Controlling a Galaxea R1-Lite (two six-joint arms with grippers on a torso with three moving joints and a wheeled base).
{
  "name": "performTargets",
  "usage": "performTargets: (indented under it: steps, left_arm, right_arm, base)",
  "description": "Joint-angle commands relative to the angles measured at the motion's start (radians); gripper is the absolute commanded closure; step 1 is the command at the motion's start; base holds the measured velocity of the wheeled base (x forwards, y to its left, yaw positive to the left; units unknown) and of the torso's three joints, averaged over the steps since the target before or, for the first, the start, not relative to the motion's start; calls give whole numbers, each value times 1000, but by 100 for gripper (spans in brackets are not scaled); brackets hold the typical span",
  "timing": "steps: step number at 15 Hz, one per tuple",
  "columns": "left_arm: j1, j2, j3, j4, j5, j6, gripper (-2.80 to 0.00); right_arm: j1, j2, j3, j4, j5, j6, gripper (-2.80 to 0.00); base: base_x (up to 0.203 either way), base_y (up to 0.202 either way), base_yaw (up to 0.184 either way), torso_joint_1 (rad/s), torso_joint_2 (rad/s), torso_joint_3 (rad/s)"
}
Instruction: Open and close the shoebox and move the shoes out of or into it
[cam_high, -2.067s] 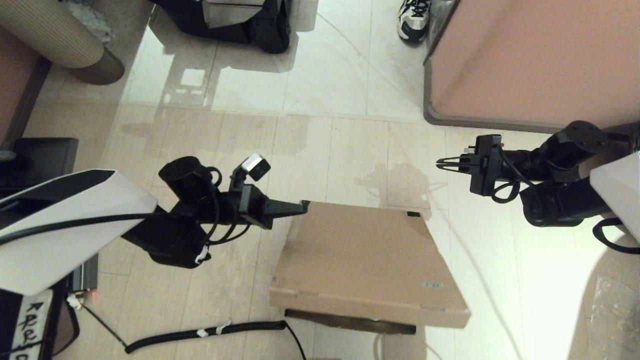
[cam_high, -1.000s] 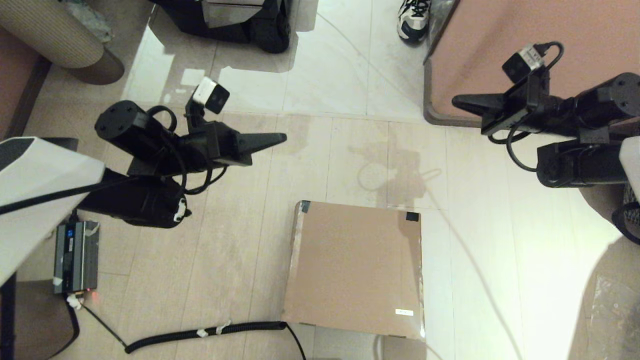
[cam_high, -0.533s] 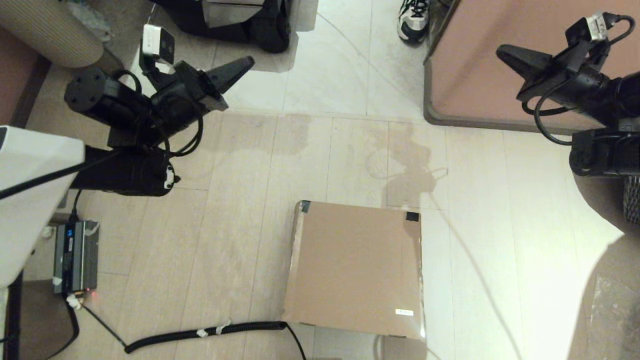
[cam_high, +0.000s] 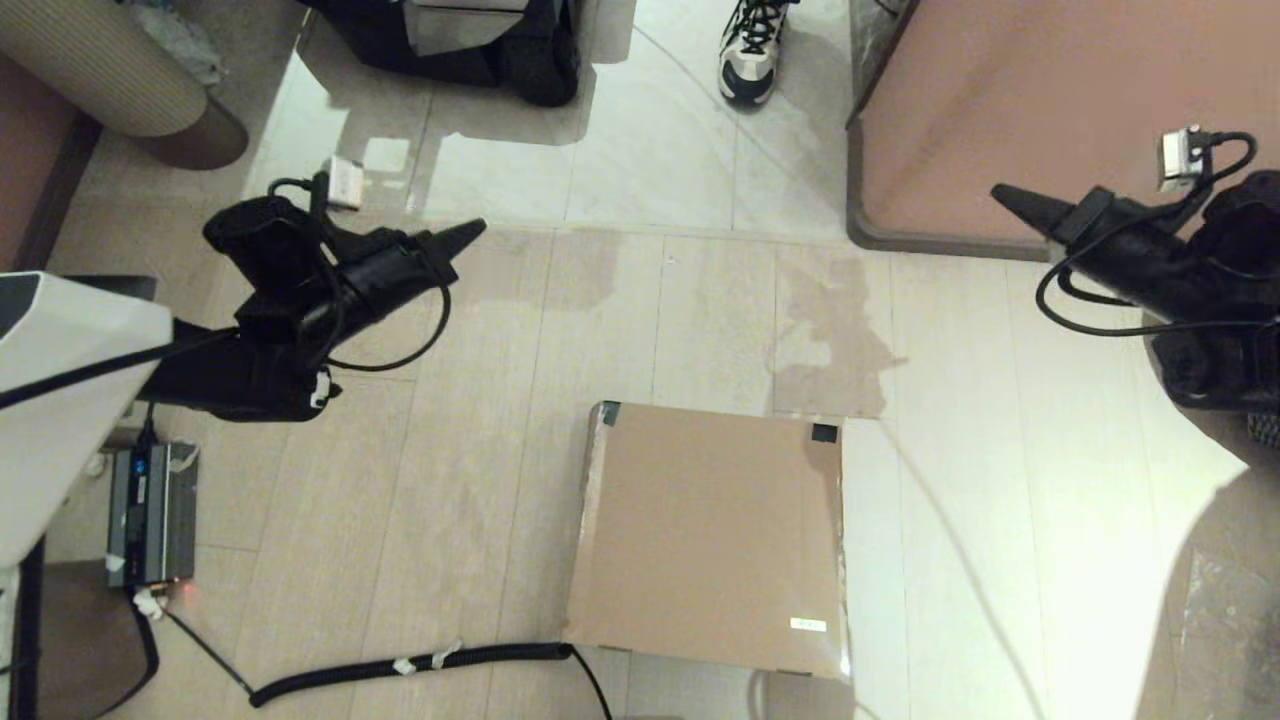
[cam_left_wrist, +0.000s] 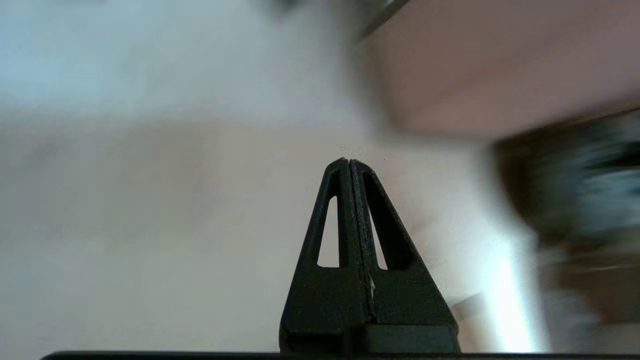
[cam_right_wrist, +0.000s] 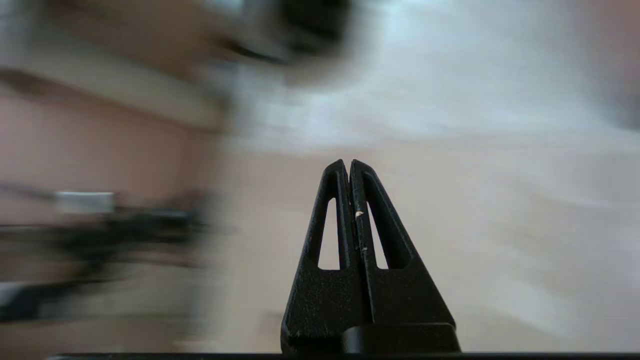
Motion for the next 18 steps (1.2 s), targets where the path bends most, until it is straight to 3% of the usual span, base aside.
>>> performTargets:
  steps: [1, 4, 7, 9, 13, 15, 18]
  left_arm:
    - [-2, 22, 46, 172, 120, 130, 0]
    - [-21, 52, 155, 297, 186, 140, 0]
    - [-98, 125, 205, 327, 251, 113, 0]
    - [-156, 154, 157, 346, 304, 66, 0]
    - [-200, 206, 35, 483, 322, 60, 0]
    - [-202, 245, -31, 540, 330, 75, 0]
    - [-221, 330, -99, 583, 444, 143, 0]
  right_arm:
    - [51, -35, 79, 443, -161, -414, 0]
    - [137, -50, 287, 608, -273, -491, 0]
    - [227, 19, 353, 674, -355, -477, 0]
    - [264, 33, 359, 692, -367, -417, 0]
    - [290, 49, 339, 806, -464, -448, 0]
    - [303, 72, 322, 823, -513, -454, 0]
    - [347, 137, 291, 823, -583, -456, 0]
  base:
    - [0, 0, 0, 0, 0, 0]
    - [0, 0, 0, 0, 0, 0]
    - [0, 0, 0, 0, 0, 0]
    - [0, 0, 0, 0, 0, 0]
    - [0, 0, 0, 0, 0, 0]
    - [0, 0, 0, 0, 0, 0]
    - [0, 0, 0, 0, 0, 0]
